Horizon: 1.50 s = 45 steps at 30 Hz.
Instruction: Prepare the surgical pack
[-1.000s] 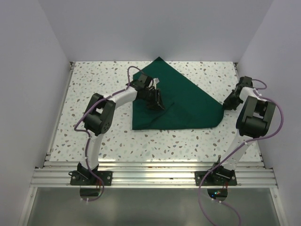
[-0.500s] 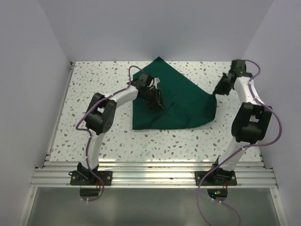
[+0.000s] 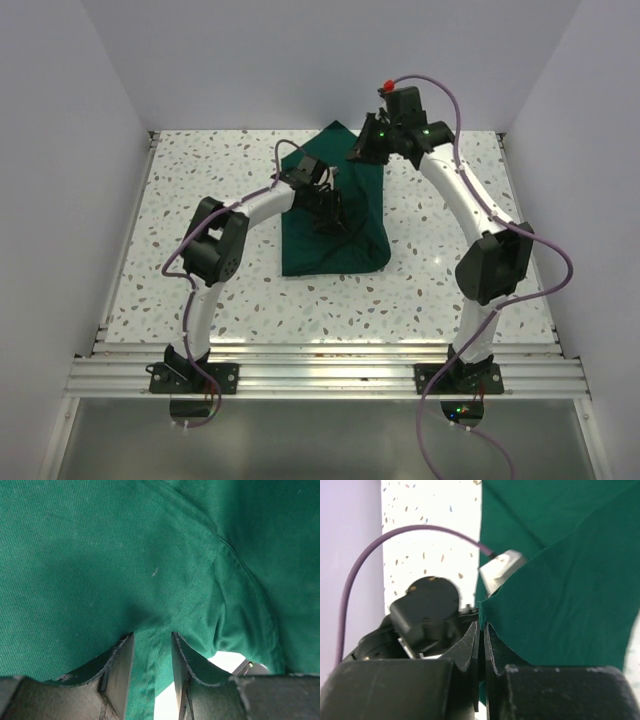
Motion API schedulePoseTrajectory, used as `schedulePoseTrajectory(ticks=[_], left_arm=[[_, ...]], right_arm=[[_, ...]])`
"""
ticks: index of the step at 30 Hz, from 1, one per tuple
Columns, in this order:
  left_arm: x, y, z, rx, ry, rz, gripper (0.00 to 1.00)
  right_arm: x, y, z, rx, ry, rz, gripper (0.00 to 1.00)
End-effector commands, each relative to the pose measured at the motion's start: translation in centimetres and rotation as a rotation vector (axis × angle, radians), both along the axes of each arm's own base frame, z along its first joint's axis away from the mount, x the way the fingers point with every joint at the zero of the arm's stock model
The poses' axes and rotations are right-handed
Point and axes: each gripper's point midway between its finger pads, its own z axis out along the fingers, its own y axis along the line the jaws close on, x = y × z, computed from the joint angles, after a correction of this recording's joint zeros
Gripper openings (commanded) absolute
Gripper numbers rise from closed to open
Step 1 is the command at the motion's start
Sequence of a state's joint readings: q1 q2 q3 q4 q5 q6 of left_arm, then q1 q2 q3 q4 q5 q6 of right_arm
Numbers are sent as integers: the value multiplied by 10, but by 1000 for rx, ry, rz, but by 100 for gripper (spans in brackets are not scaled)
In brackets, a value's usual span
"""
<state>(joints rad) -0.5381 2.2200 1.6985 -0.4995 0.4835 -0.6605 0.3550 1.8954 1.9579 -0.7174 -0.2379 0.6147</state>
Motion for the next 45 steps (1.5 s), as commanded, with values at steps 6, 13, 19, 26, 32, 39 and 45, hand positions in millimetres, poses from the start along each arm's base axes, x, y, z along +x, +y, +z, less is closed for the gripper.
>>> schedulePoseTrajectory(ticks=[6,13,19,26,32,39,45], left_arm=[[12,16,-17,99,-26,37,40],[17,31,6,106,-68,90,42],[14,38,3,128,-42,106,42],[14,71,35,201,-83,199,50],[5,130,65,268,-128,264,51],[-37,177,22,299,-29,348,46],[-48,173,-2,264,16,362,45]], right_arm=[[-22,79,23,112,-14,112,0],[-32,80,12,106,4,143,0],[-39,87,11,129,-2,194,0],[-40,83,5,85,-14,212,0],[-37,87,1,78,-9,226,0],[-29,115,-16,74,1,247,0],[-28,155,-39,73,-1,281,0]])
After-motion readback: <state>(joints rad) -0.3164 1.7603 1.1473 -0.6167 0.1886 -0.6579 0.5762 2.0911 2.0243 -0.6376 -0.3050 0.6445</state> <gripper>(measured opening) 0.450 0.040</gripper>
